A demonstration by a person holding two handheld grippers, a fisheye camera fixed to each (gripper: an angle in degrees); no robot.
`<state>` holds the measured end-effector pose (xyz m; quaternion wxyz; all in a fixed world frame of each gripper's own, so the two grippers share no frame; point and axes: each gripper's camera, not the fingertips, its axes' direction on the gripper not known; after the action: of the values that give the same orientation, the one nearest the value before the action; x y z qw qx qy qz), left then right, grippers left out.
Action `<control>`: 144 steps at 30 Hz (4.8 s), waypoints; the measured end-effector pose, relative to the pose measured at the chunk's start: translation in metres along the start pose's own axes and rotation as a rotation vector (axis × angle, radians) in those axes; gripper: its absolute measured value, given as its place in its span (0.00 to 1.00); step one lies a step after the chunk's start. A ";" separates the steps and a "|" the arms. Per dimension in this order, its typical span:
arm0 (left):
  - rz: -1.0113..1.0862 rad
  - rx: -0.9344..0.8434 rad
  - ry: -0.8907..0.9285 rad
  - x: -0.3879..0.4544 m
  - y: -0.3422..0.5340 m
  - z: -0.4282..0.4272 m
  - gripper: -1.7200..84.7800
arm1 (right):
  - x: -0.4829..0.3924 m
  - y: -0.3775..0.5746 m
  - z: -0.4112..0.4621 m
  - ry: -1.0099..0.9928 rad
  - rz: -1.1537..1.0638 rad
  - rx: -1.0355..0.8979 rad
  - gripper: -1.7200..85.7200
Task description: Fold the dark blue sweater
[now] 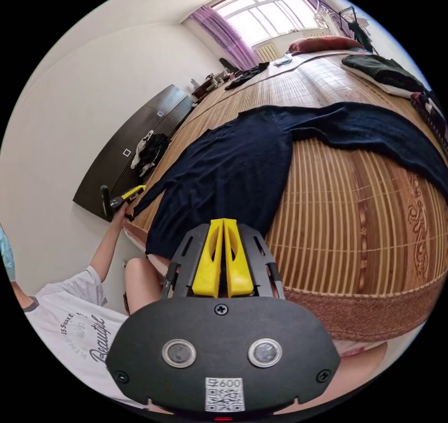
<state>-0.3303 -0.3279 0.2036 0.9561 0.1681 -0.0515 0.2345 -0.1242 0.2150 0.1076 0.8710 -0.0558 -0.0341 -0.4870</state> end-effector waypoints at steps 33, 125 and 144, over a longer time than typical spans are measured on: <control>-0.373 0.331 -0.233 0.101 0.071 -0.100 0.02 | -0.071 -0.133 0.005 0.289 -0.222 0.024 0.01; -0.413 0.313 0.484 0.243 0.196 -0.147 0.02 | -0.263 -0.234 0.068 0.171 -0.615 -0.006 0.01; -0.748 0.050 0.564 0.088 0.241 -0.145 0.11 | -0.115 0.073 -0.044 0.201 -0.157 0.066 0.08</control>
<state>-0.3623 -0.0389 0.1550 0.9473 0.1280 0.2801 -0.0887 -0.1219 0.3446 0.0458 0.8304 0.0247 0.0332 -0.5556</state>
